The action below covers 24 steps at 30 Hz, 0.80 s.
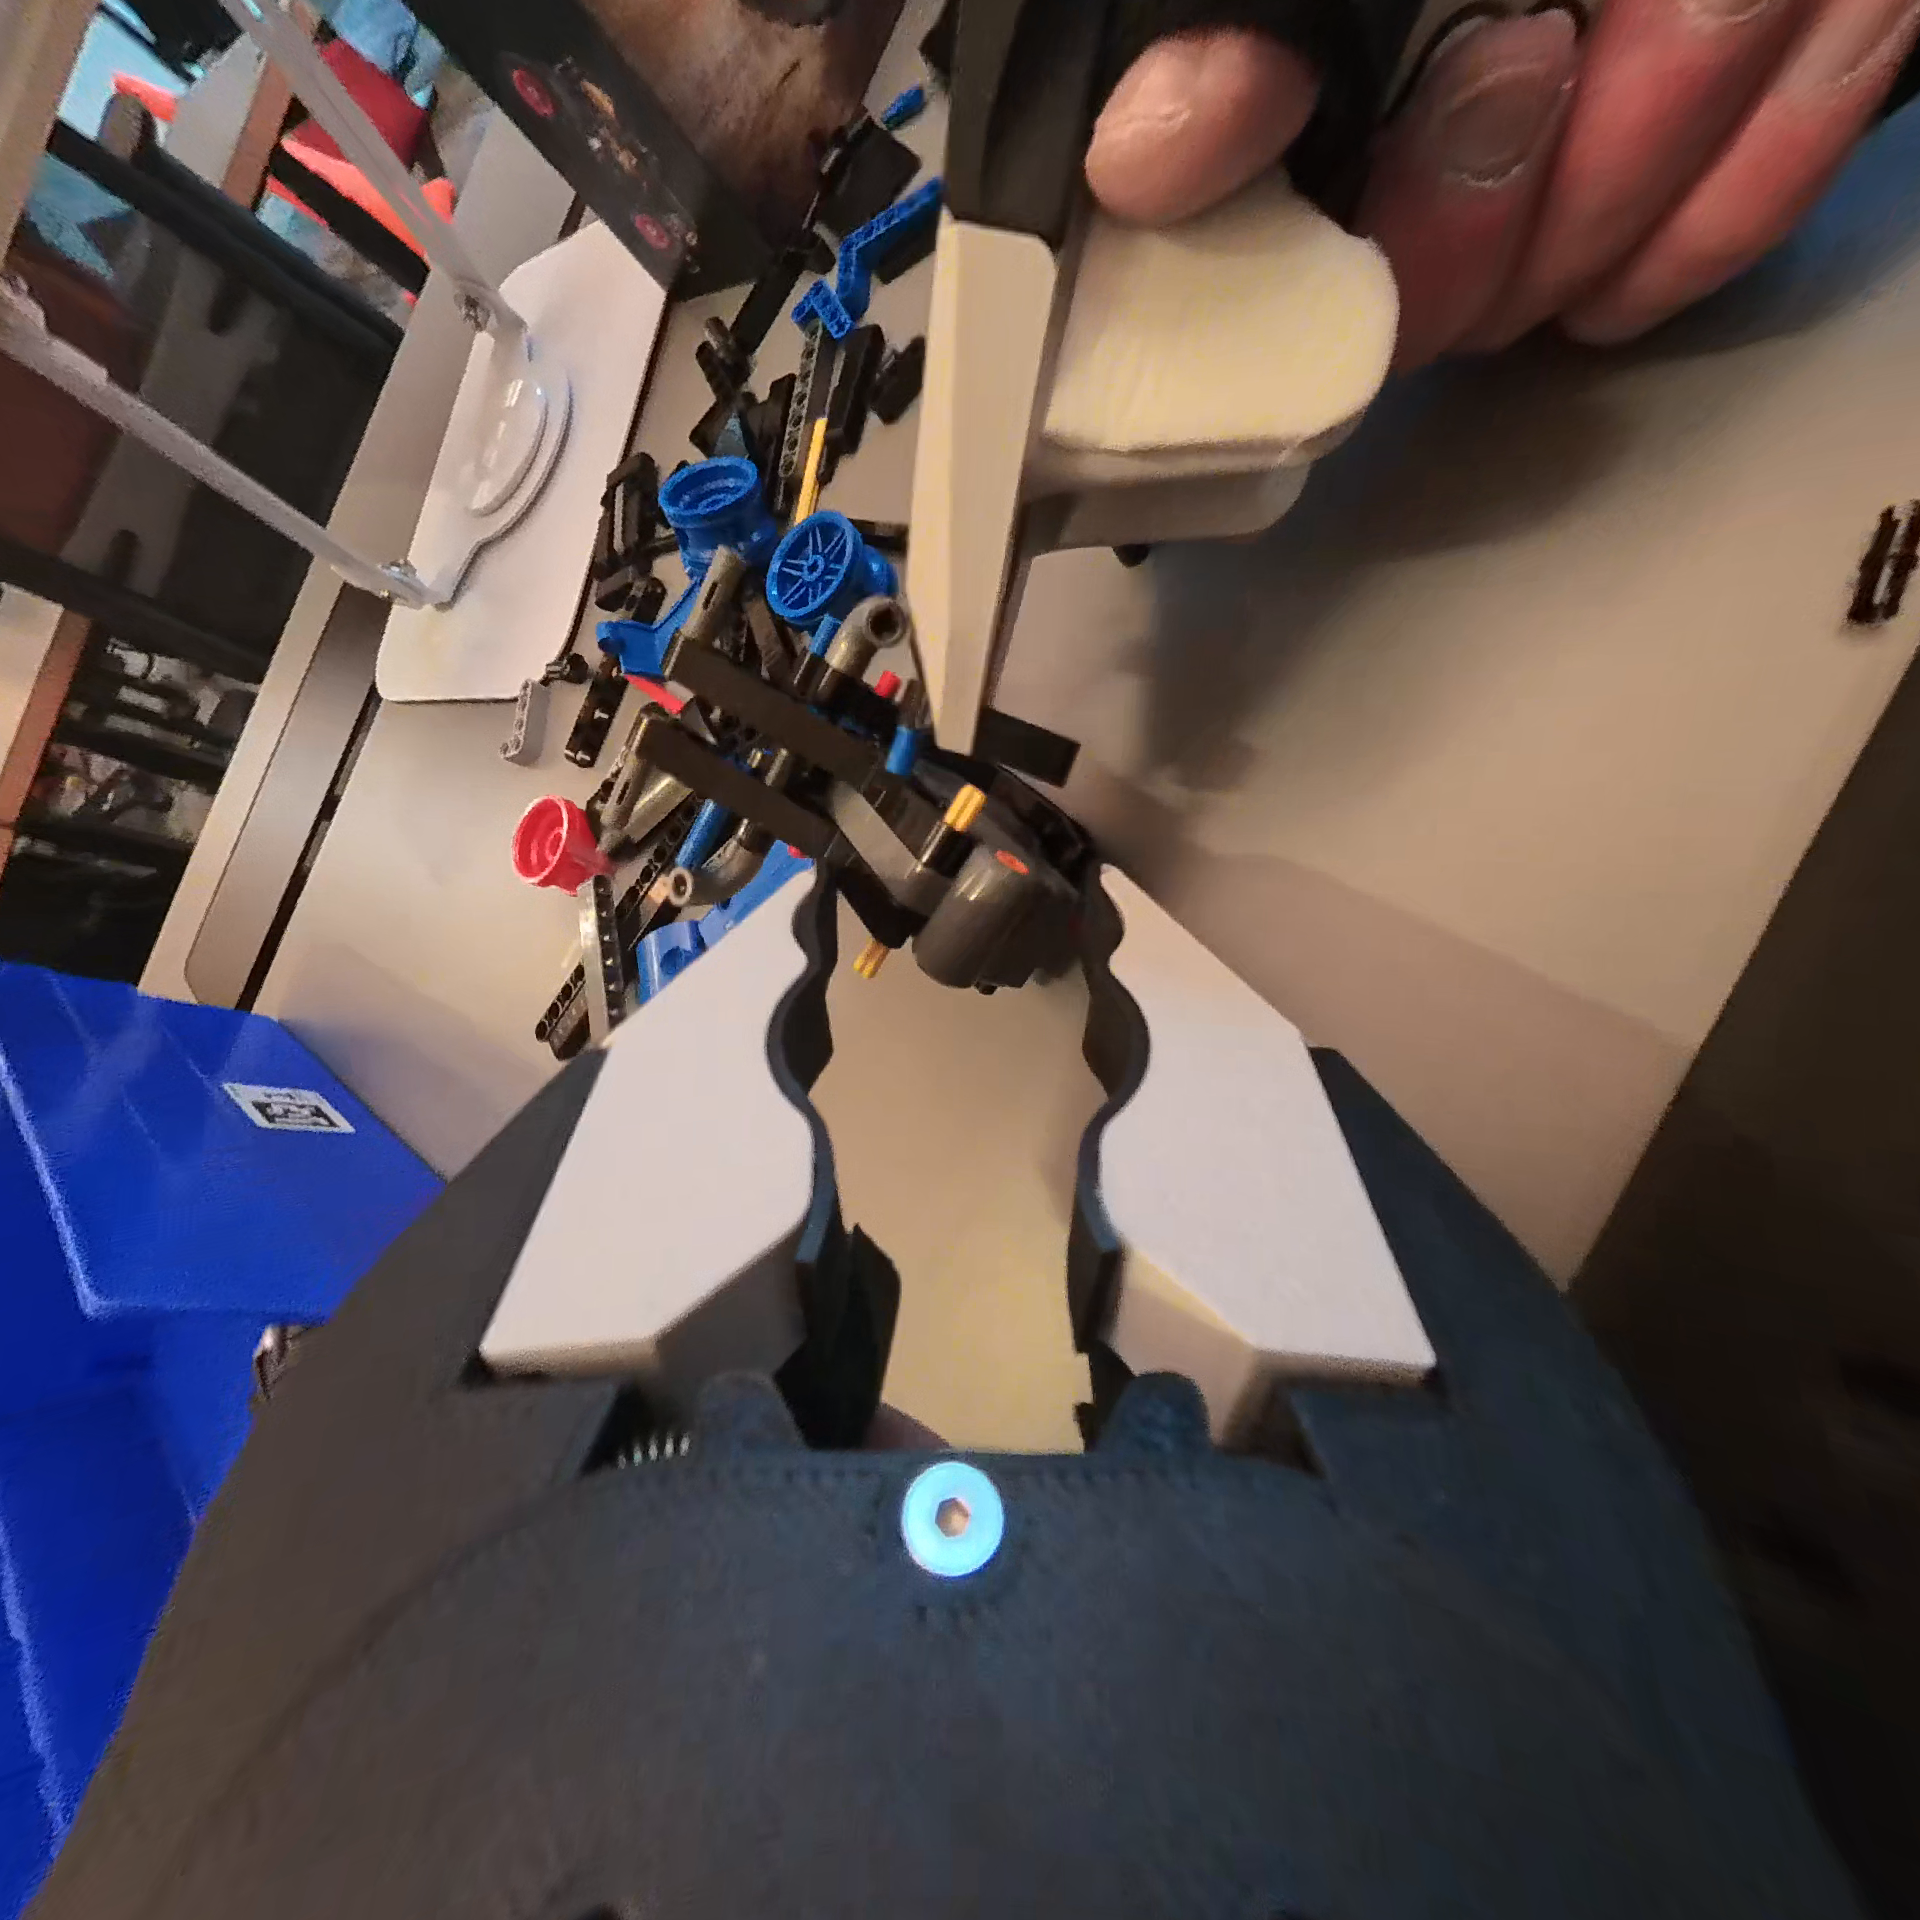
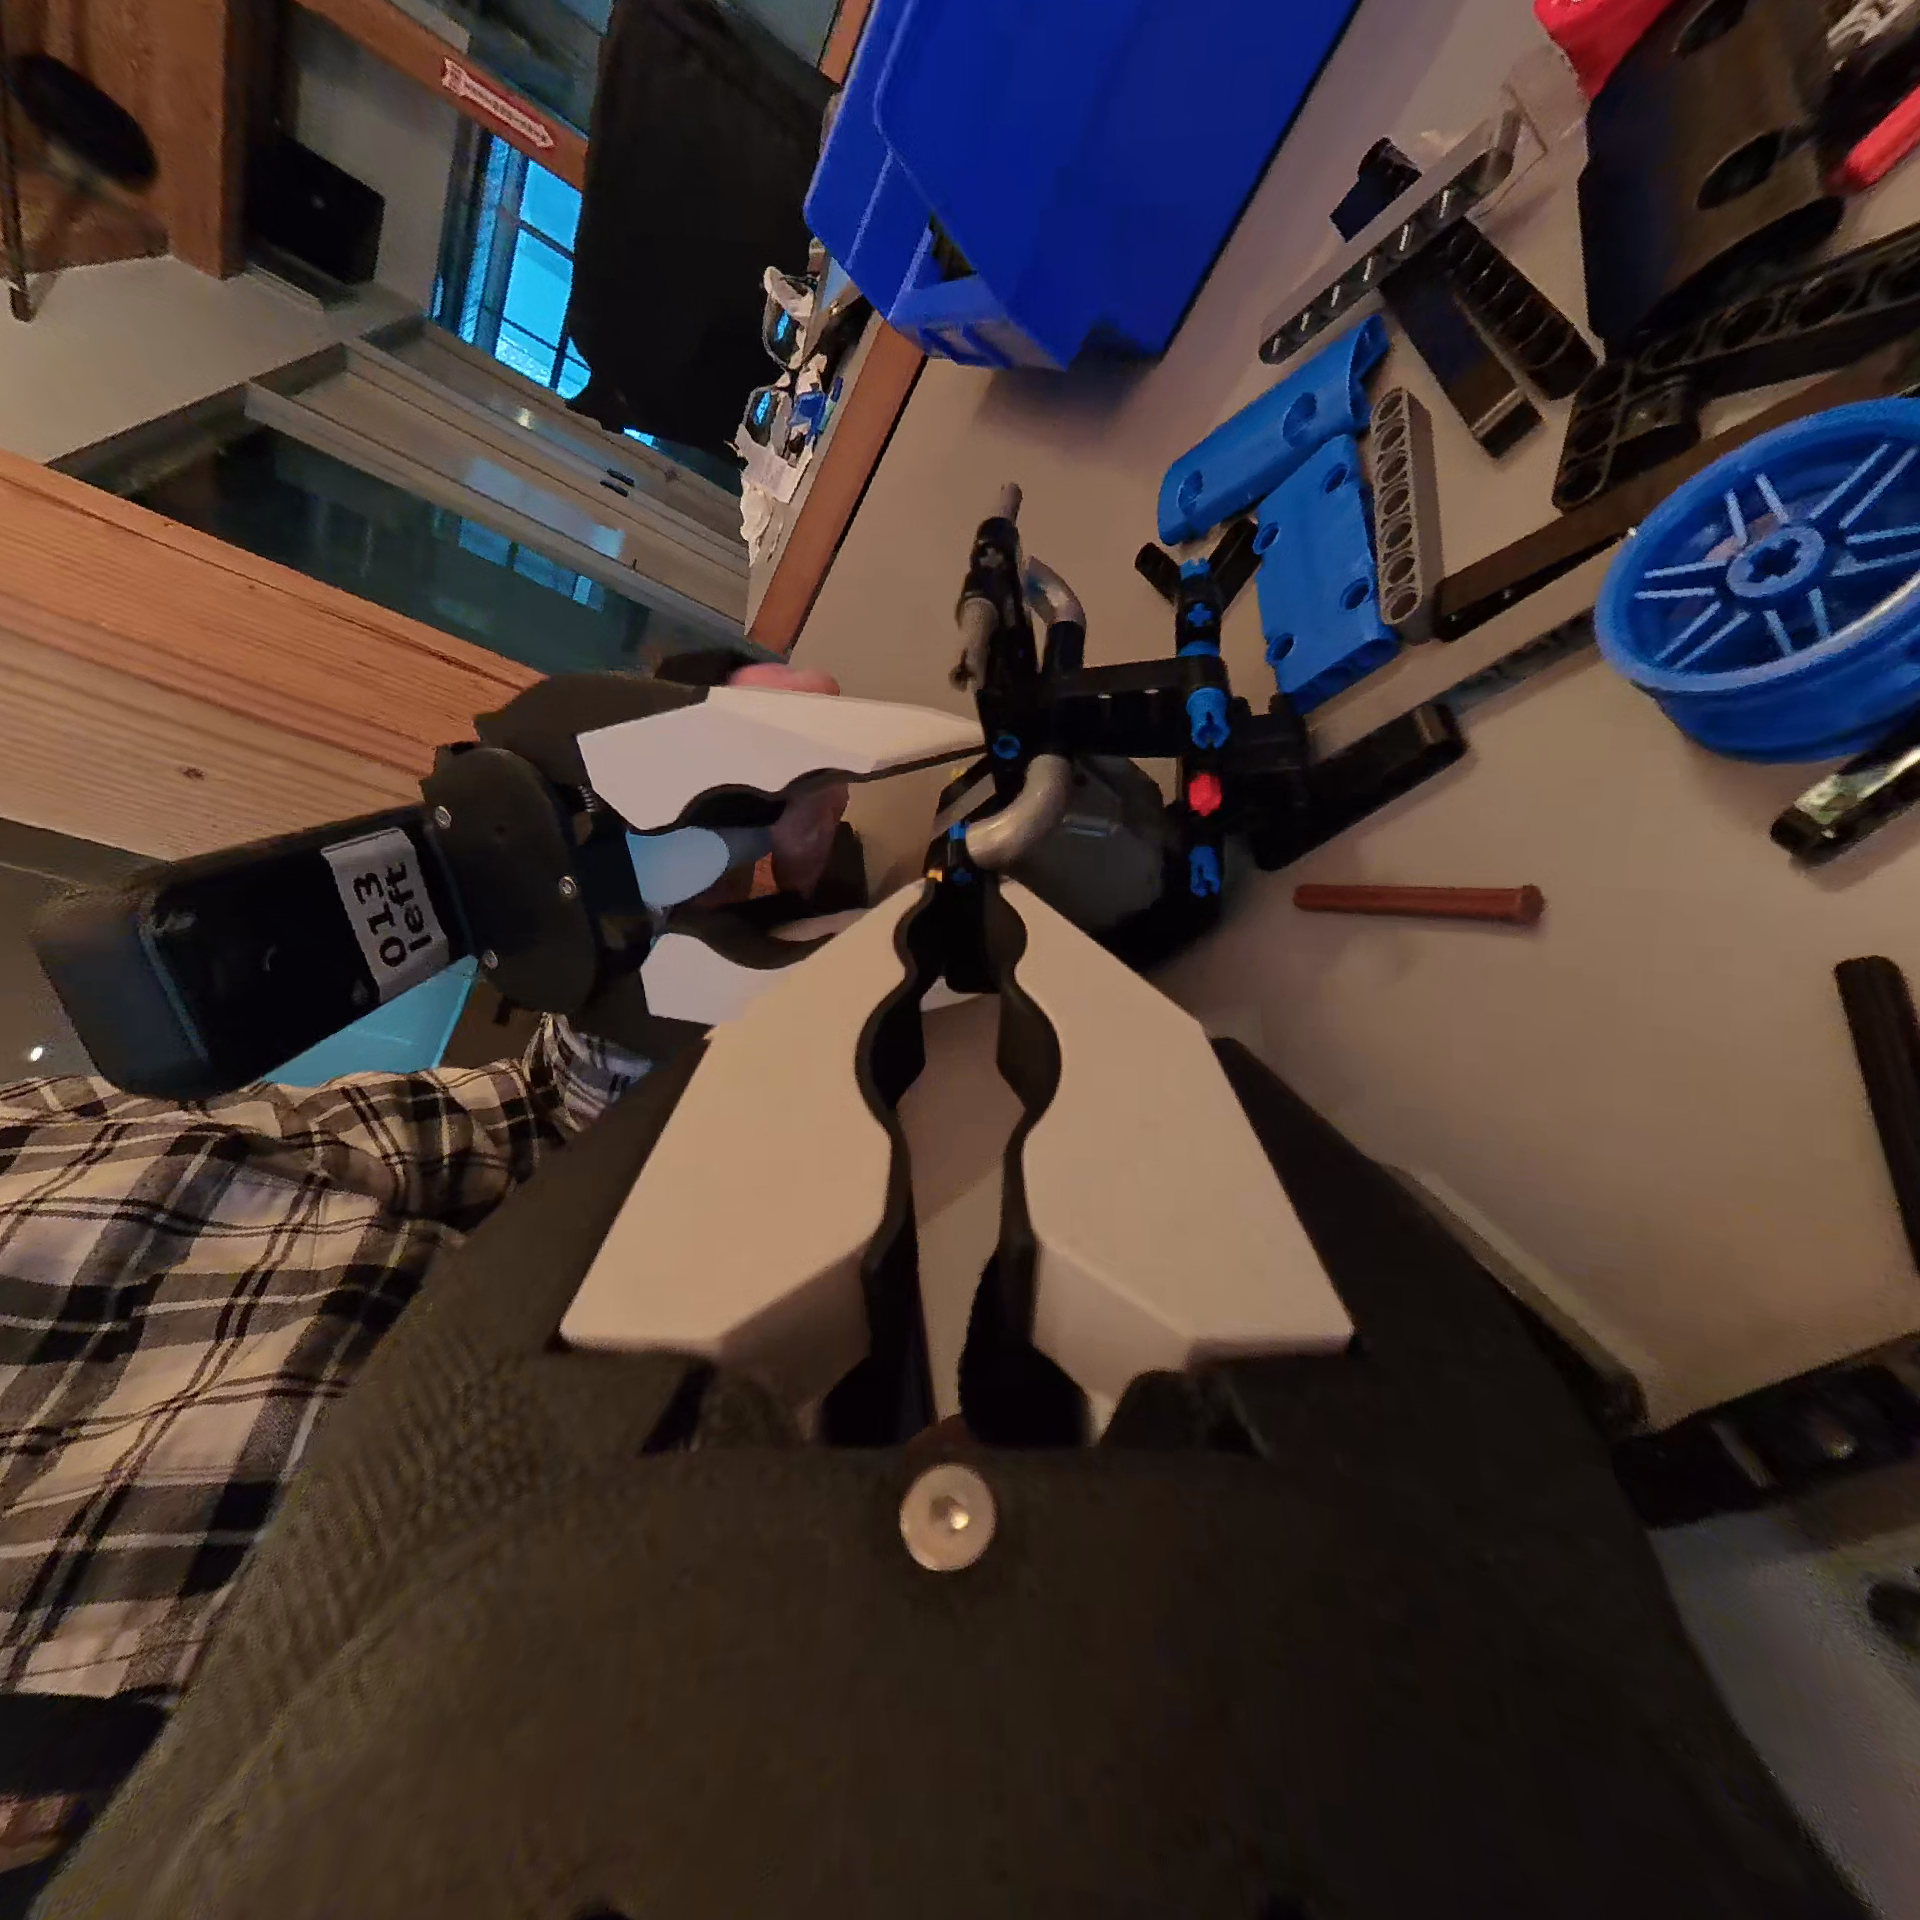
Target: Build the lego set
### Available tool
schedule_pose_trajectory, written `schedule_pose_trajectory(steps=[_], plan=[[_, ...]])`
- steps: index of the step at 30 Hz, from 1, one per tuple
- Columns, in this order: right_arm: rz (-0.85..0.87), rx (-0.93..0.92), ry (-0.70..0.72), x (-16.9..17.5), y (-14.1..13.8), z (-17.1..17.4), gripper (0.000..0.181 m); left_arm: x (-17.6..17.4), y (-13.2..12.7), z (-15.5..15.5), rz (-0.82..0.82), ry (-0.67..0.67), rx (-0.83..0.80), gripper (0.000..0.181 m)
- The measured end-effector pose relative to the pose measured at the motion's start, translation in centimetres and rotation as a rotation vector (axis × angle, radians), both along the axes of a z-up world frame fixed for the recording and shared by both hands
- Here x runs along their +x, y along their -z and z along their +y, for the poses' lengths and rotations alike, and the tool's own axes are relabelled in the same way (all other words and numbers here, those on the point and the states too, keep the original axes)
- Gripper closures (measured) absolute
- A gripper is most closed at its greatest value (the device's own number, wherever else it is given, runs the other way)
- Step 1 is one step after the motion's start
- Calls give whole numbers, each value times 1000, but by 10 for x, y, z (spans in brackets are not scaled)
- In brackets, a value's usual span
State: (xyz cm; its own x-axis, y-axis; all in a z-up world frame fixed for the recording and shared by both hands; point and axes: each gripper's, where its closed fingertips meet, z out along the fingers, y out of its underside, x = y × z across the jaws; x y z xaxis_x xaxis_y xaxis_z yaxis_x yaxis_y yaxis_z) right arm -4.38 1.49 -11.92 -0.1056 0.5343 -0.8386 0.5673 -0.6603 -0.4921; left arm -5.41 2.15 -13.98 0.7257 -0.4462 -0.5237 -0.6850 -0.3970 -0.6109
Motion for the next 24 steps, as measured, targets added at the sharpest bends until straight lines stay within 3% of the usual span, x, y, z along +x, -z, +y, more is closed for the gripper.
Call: schedule_pose_trajectory(steps=[8,16,20,24], plan=[[-3,128,-53,-15,-4,-13,175,-19,7,-22,-321,-196,-95,137],[-8,255,-102,-25,-2,-19,175,-8,8,-34,-498,-169,-186,143],[-11,263,-111,-17,-6,-15,175,-6,7,-36,-486,-170,-191,137],[21,158,-102,-12,-19,-21,175,-12,-6,-32,-382,-177,-55,129]])
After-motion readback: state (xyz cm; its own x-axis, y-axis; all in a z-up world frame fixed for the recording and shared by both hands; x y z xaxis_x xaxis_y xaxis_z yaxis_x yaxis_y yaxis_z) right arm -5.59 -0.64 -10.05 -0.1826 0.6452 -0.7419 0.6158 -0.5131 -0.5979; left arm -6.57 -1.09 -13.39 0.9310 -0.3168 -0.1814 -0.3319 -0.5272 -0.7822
